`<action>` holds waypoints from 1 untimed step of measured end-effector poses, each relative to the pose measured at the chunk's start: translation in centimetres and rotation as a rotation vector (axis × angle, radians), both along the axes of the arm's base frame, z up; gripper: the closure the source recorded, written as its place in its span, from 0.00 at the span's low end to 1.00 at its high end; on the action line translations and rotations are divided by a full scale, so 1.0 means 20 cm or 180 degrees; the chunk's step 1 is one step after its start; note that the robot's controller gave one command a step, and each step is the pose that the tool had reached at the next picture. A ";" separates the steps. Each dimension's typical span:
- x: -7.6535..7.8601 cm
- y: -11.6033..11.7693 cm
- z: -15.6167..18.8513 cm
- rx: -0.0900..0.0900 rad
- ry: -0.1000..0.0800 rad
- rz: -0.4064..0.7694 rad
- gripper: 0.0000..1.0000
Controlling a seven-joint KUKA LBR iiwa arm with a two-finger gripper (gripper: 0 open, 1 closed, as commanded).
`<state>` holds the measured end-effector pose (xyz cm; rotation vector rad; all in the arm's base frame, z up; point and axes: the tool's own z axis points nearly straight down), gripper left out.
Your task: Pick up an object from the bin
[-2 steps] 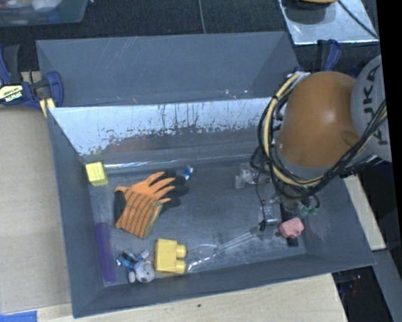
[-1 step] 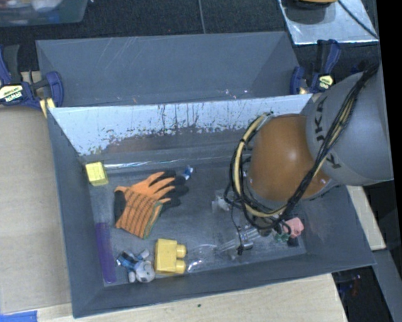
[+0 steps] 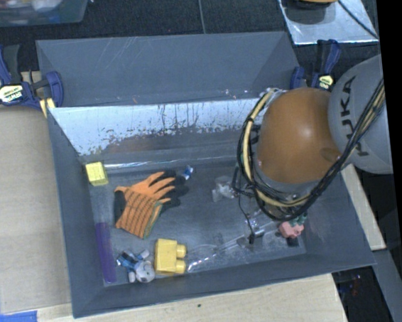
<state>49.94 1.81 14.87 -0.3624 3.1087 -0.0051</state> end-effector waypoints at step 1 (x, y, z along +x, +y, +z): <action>0.01 -0.04 -0.33 0.0008 0.0010 -0.0371 0.00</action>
Offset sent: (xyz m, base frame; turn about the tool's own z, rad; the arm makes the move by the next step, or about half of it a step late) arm -0.0051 -0.0132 -0.0787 0.0481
